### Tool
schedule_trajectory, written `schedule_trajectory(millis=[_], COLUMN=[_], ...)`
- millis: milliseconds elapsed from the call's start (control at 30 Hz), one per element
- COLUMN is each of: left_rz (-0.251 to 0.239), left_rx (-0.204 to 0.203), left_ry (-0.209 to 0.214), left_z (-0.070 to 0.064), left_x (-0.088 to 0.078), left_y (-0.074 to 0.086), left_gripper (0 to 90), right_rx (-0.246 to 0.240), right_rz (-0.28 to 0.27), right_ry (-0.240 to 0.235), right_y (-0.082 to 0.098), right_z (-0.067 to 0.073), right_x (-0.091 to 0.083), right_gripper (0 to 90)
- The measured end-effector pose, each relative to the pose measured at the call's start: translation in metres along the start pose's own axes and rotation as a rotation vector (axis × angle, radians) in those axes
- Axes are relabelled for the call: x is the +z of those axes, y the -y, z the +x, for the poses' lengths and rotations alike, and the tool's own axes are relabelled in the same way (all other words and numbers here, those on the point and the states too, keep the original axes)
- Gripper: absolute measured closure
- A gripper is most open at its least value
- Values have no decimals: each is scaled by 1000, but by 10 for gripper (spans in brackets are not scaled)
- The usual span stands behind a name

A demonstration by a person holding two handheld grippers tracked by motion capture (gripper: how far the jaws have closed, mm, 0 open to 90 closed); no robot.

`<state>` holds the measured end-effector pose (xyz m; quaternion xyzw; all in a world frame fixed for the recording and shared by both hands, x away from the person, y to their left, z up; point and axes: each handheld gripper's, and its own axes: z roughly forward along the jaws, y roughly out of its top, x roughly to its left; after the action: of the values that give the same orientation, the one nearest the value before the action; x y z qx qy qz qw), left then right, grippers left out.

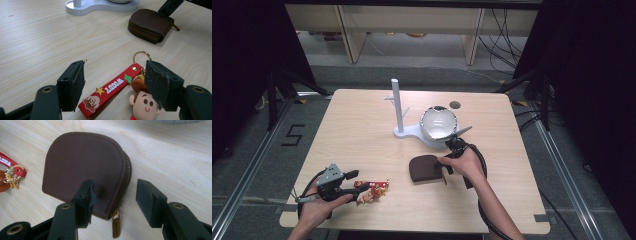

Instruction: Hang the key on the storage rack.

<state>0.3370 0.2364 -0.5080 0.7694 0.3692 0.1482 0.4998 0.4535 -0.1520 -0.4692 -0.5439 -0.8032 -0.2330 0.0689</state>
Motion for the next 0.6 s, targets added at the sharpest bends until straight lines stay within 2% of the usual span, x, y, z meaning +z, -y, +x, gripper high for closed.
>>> schedule_trajectory(millis=[33,67,133,167,200,233,267,300,333,367,400,467,500,533,567,600], left_rz=[0,0,0,0,0,1,2,5,7,6,4,2,3,4,4,3], left_rx=[-2,-2,-3,-3,-3,-1,-3,-3,-5,-7,-10,-9,-10,-9,-10,-12], left_ry=[-1,0,-1,-1,-2,-2,-3,-4,-14,-15,-16,-17,-17,-17,-17,-17], left_z=[0,0,0,0,0,0,0,1,0,1,1,1,1,1,1,1], left_x=[0,0,0,0,0,0,0,-1,-2,-2,-2,-2,-2,-2,-2,-2], left_y=[0,0,0,0,0,0,0,0,0,0,0,0,0,0,0,1], left_gripper=[317,317,317,317,317,317,317,315,315,315,315,315,315,315,315,314], right_rx=[64,52,85,59,61,33,42,-4,-3,19,0,60,-35,49,78,53], right_rz=[41,37,33,32,38,24,24,1,9,30,21,58,15,52,68,57], right_ry=[16,-8,-10,-7,-13,1,-13,-38,-59,-69,-64,-76,-72,-78,-72,-86], right_y=[-1,-1,-1,-2,-3,-3,-4,-4,-5,-6,-7,-8,-8,-8,-8,-7], right_z=[4,4,7,5,5,2,3,-1,-2,-2,-3,-3,-10,-7,-5,-9], right_x=[0,0,2,2,3,5,5,7,8,9,10,9,13,11,11,13], right_gripper=[498,498,496,496,495,495,494,494,488,485,483,481,479,481,488,511])
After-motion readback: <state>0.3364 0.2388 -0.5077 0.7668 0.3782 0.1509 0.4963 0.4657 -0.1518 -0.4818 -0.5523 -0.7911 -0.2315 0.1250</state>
